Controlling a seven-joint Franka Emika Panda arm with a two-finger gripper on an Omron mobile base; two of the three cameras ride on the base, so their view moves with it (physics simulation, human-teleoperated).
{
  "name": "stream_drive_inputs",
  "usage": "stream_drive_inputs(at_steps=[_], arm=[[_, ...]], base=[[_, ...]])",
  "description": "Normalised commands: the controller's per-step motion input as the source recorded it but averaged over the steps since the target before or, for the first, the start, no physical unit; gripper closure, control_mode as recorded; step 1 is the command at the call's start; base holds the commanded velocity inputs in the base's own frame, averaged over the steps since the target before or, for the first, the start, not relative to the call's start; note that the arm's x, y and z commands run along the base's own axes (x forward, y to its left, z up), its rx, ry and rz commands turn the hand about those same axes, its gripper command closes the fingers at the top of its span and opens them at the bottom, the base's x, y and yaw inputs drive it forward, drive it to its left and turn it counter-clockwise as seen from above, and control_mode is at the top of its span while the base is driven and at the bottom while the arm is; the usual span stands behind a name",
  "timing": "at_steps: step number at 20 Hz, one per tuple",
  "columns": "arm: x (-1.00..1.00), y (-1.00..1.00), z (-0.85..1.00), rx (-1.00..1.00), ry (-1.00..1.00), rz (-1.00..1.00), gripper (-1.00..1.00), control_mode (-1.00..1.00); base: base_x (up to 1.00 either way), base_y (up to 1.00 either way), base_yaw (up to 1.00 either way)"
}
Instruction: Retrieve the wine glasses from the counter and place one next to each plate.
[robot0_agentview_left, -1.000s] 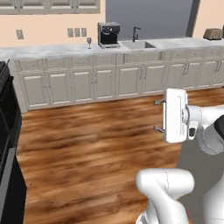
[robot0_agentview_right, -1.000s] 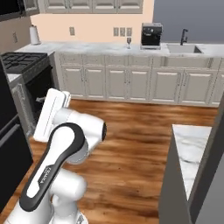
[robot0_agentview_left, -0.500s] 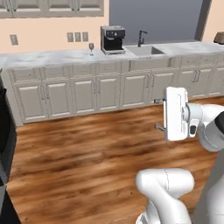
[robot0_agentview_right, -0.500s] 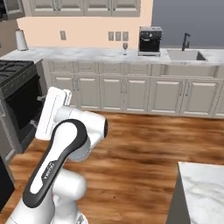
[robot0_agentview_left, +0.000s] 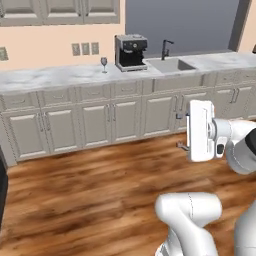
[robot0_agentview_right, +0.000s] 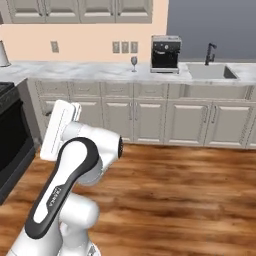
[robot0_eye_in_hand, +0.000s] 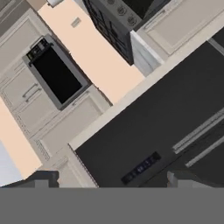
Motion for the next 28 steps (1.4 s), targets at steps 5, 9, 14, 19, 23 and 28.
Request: stream_drive_inputs(at_steps=[5,9,14,19,23,28], arm=[[0.0,0.0,0.0,0.0,0.0,0.0,-1.0,1.0],[0.0,0.0,0.0,0.0,0.0,0.0,-1.0,1.0],[0.0,0.0,0.0,0.0,0.0,0.0,-1.0,1.0],[0.0,0.0,0.0,0.0,0.0,0.0,-1.0,1.0],[0.0,0.0,0.0,0.0,0.0,0.0,-1.0,1.0],[0.0,0.0,0.0,0.0,0.0,0.0,-1.0,1.0]], base=[[1.0,0.21,-0.15],[1.0,0.24,-0.16],[1.0,0.54,-0.19],[1.0,0.69,-0.22],[1.0,0.48,-0.21],[1.0,0.19,-0.15]])
